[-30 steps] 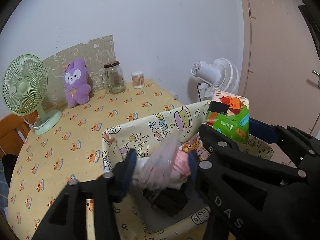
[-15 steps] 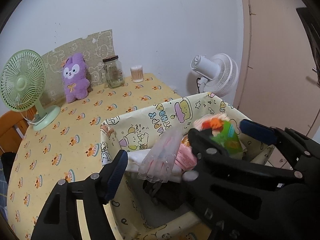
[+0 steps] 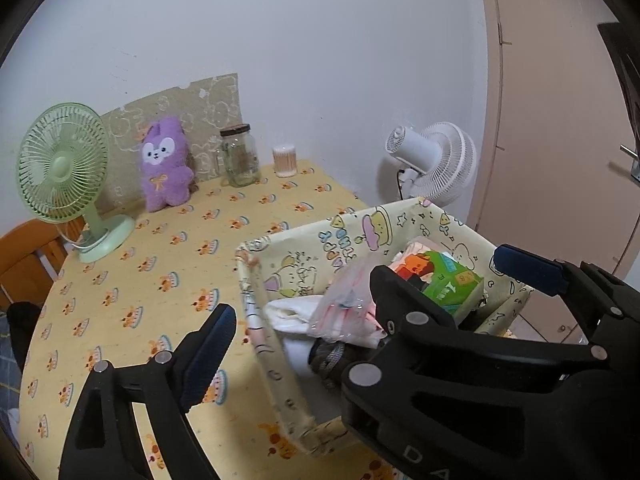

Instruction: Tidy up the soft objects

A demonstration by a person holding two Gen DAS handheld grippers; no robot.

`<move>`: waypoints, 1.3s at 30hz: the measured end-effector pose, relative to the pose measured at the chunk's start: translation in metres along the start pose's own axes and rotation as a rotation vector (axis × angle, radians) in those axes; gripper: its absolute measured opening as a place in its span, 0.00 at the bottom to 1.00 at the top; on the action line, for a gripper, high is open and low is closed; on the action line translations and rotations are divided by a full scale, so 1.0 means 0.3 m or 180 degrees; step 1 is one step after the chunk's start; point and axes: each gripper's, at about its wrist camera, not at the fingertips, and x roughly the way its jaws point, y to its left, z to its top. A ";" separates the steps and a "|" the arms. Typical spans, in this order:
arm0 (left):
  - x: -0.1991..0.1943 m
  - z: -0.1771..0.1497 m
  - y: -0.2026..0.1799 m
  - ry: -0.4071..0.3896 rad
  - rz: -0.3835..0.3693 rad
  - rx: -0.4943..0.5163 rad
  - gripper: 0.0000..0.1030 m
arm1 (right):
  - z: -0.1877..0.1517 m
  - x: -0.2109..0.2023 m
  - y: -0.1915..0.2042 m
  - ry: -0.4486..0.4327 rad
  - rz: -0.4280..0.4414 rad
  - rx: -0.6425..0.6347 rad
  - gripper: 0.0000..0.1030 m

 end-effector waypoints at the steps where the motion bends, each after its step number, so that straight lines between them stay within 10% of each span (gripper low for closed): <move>1: -0.009 0.000 0.008 -0.0018 0.0009 -0.0012 0.89 | 0.001 -0.009 0.011 -0.0018 0.0003 -0.0016 0.90; 39: -0.395 -0.089 0.389 -0.0600 0.0770 -0.0477 1.00 | 0.018 -0.284 0.438 -0.0582 0.0474 -0.0458 0.96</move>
